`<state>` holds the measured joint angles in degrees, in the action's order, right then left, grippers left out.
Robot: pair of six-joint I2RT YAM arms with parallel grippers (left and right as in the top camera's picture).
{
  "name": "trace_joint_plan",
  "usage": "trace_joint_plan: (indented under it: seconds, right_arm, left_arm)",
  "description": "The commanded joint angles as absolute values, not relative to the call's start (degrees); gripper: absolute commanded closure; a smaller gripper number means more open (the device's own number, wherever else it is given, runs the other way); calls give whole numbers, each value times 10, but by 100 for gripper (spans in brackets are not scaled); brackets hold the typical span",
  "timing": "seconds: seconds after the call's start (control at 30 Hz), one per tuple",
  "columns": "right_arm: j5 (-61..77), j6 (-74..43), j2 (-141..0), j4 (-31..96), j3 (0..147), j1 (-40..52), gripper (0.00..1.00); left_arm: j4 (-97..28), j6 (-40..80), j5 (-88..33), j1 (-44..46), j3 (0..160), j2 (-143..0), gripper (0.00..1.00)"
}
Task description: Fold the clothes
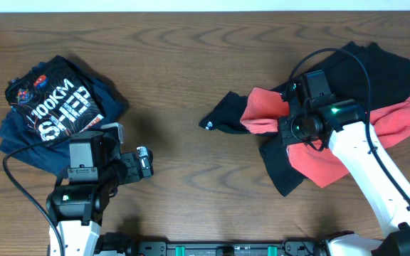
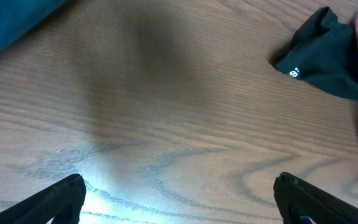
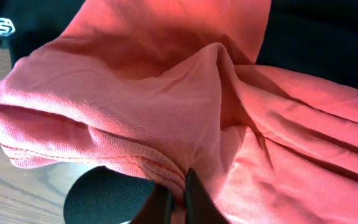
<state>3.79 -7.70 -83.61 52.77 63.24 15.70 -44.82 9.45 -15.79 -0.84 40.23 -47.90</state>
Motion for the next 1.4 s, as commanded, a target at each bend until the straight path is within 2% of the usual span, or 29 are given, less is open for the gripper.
trace_joint_plan:
  seconds: [0.0, 0.03, 0.07, 0.1, 0.13, 0.17, 0.2, 0.23, 0.47, 0.67, 0.87, 0.9, 0.93, 0.97, 1.0, 1.07, 1.13, 1.2, 1.27, 1.37]
  right_arm:
    - [30, -76, -836, 534, 632, 153, 99]
    - [30, -76, -836, 535, 632, 153, 99]
    - [30, -76, -836, 536, 632, 153, 95]
    - [30, -76, -836, 536, 632, 153, 85]
    - [30, -76, -836, 536, 632, 153, 85]
    - [30, -76, -836, 536, 631, 153, 89]
    - [30, -76, -836, 537, 631, 153, 97]
    - [30, -76, -836, 538, 632, 153, 99]
    - [29, -76, -836, 547, 632, 153, 99]
    - [-84, -136, -825, 524, 641, 129, 99]
    - [-271, -231, -770, 558, 693, -12, 99]
    - [-283, -237, -758, 562, 697, -43, 95]
    - [-289, -233, -745, 562, 699, -79, 85]
    - [-298, -226, -734, 564, 699, -111, 84]
    - [-317, -222, -724, 568, 699, -148, 85]
    - [-362, -232, -708, 581, 699, -222, 99]
    - [-372, -300, -697, 596, 699, -297, 98]
    - [-331, -337, -688, 601, 699, -364, 92]
    - [-226, -336, -682, 595, 699, -419, 93]
    - [-5, -233, -685, 559, 698, -451, 92]
  left_arm:
    - [-449, 102, -161, -6, 413, -479, 2]
    - [-449, 102, -161, -6, 413, -479, 2]
    - [-449, 102, -161, -6, 413, -479, 2]
    - [-449, 102, -161, -6, 413, -479, 2]
    - [-449, 102, -161, -6, 413, -479, 2]
    - [-449, 102, -161, -6, 413, -479, 2]
    - [-449, 102, -161, -6, 413, -479, 2]
    - [-449, 102, -161, -6, 413, -479, 2]
    - [-449, 102, -161, -6, 413, -479, 2]
    - [-449, 102, -160, -6, 413, -479, 2]
    - [-449, 102, -161, -6, 413, -479, 2]
    - [-449, 102, -161, -6, 413, -479, 2]
    - [-449, 102, -161, -6, 413, -479, 2]
    - [-449, 102, -161, -6, 413, -479, 2]
    - [-449, 102, -161, -6, 413, -479, 2]
    - [-449, 102, -160, -6, 413, -479, 2]
    - [-449, 102, -160, -6, 413, -479, 2]
    - [-449, 102, -160, -6, 413, -479, 2]
    - [-449, 102, -160, -6, 413, -479, 2]
    - [-448, 102, -160, -6, 413, -479, 2]
